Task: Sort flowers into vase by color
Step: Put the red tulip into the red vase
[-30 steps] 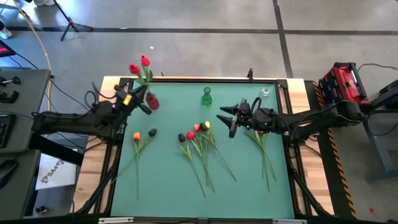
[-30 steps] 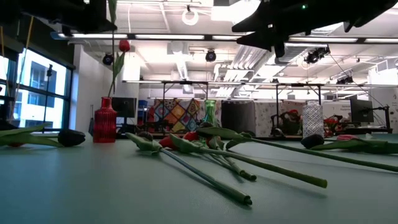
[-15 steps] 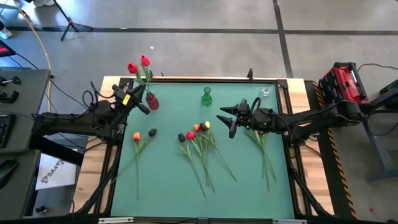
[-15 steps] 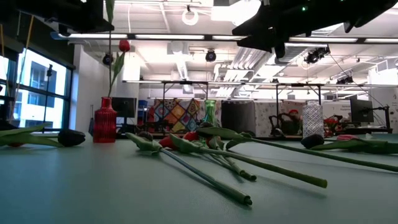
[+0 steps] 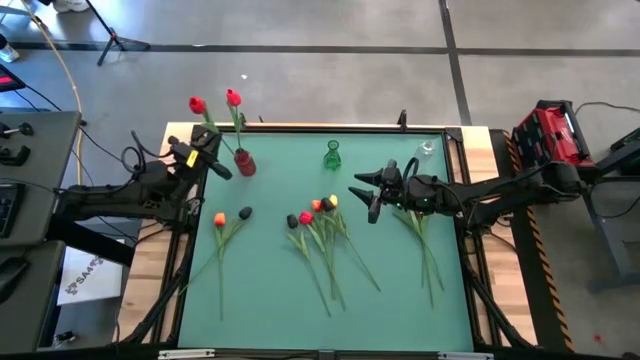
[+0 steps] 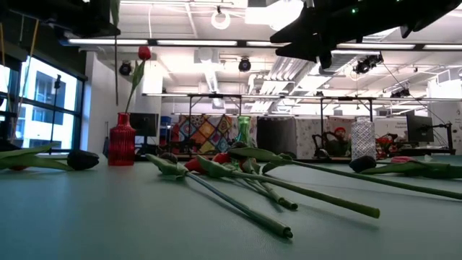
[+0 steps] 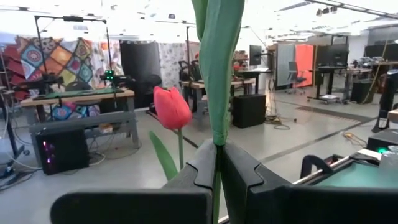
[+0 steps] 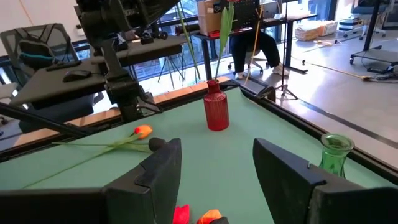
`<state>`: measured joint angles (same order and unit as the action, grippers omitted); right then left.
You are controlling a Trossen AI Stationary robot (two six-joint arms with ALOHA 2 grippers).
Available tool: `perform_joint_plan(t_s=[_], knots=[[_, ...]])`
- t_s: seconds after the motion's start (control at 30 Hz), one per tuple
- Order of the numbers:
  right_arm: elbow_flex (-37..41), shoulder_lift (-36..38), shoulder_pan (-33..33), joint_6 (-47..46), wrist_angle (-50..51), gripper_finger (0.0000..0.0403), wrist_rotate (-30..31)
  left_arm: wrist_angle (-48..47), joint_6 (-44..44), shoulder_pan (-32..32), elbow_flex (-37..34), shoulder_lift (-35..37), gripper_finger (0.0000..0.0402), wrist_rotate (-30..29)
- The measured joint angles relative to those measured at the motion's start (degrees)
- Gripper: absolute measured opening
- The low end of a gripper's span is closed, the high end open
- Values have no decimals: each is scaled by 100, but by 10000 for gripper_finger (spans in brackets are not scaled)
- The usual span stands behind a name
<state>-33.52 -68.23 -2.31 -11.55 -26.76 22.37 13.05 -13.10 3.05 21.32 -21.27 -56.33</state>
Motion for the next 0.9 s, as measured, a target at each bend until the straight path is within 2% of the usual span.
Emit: perform_joint_plan(t_s=[0.23, 0.47, 0.9], knots=[[0, 0, 0, 0, -2, 188, 0, 25, 27, 70, 0, 24, 0, -112], [0, 0, 0, 3, -67, 188, 2, 35, 303, 584, 0, -60, 0, -74], [-2, 0, 0, 75, -121, 188, 0, 118, 969, 1710, 0, -639, 0, 992]])
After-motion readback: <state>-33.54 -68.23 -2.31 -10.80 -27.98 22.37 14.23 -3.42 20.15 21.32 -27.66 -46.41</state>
